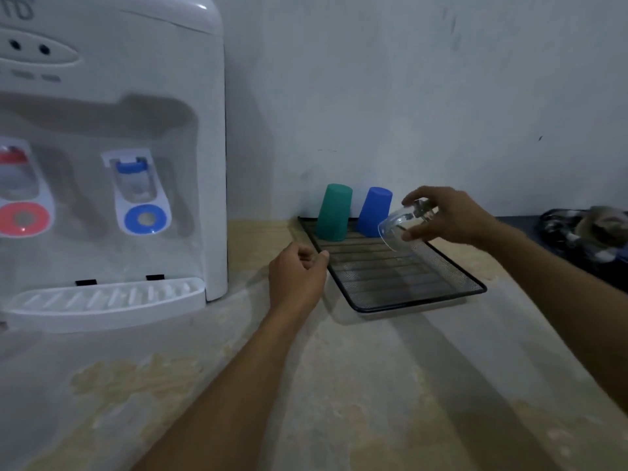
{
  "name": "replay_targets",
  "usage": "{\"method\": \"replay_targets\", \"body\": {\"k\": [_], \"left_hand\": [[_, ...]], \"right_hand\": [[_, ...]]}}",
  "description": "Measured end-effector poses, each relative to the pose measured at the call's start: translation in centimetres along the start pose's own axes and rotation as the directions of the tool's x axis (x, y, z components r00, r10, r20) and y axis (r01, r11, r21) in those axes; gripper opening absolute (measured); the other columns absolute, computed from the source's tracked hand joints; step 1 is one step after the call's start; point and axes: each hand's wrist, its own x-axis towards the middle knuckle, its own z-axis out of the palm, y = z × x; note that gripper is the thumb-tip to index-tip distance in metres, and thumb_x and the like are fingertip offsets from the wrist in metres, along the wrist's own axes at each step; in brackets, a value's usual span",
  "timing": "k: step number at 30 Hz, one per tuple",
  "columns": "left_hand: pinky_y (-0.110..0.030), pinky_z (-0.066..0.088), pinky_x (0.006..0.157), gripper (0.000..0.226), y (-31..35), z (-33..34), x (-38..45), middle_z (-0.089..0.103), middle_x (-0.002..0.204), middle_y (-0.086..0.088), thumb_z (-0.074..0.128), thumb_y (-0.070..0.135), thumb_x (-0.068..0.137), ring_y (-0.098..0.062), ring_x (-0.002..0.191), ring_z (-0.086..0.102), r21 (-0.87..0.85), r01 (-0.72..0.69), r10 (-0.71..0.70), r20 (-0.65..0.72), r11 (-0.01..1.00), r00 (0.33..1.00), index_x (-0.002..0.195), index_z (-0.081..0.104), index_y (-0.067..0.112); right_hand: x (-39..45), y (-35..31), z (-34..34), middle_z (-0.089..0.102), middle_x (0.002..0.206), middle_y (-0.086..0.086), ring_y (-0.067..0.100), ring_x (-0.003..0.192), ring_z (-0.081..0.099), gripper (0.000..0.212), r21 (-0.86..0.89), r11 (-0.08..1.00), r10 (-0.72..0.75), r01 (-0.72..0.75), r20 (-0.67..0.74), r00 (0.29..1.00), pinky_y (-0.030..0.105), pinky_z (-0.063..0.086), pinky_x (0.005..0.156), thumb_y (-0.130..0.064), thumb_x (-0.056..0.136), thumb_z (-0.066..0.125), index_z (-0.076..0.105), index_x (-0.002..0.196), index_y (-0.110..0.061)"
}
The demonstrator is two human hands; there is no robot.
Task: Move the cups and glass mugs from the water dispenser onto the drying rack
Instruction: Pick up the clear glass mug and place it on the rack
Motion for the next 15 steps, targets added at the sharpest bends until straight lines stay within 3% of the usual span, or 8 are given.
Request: {"method": "replay_targets", "body": {"k": [2,5,11,15], "left_hand": [[-0.027,0.058,0.079,0.020,0.0,0.0,-0.1,0.071,0.092,0.004,0.070,0.038,0.094,-0.009,0.088,0.067,-0.002,0.004,-0.004,0.003,1.000,1.000,0.098,0.069,0.018],[-0.030,0.059,0.079,0.019,0.1,0.0,-0.1,0.072,0.091,0.004,0.070,0.038,0.094,-0.010,0.087,0.068,-0.001,0.000,0.000,0.011,1.000,1.000,0.095,0.069,0.019],[-0.026,0.057,0.077,0.019,0.0,0.1,0.1,0.071,0.090,0.004,0.071,0.037,0.094,-0.009,0.086,0.067,-0.008,0.003,-0.003,0.004,1.000,1.000,0.095,0.069,0.018],[-0.019,0.051,0.070,0.019,0.0,0.2,0.2,0.071,0.091,0.006,0.070,0.038,0.095,-0.005,0.086,0.066,-0.008,0.007,-0.007,-0.004,1.000,1.000,0.096,0.070,0.019]], "right_hand": [[2.6,0.3,-0.4,0.065,0.121,0.016,0.022,0.084,0.072,0.069,-0.184,0.983,0.013,0.002,0.076,0.997,0.026,0.062,0.061,-0.019,0.067,0.095,0.064,0.129,-0.021],[5.7,0.4,-0.2,0.067,0.120,0.016,0.022,0.077,0.075,0.068,-0.320,0.948,0.067,-0.007,0.174,0.982,0.023,0.060,0.058,-0.020,0.071,0.095,0.063,0.131,-0.022],[8.5,1.2,2.3,0.063,0.122,0.010,0.025,0.079,0.077,0.073,-0.403,0.915,0.092,0.008,0.228,0.969,0.031,0.065,0.068,-0.018,0.070,0.095,0.062,0.135,-0.024],[9.9,1.8,3.6,0.059,0.129,0.010,0.024,0.077,0.075,0.074,-0.439,0.898,0.093,0.024,0.242,0.966,0.027,0.061,0.062,-0.014,0.073,0.093,0.060,0.138,-0.025]]}}
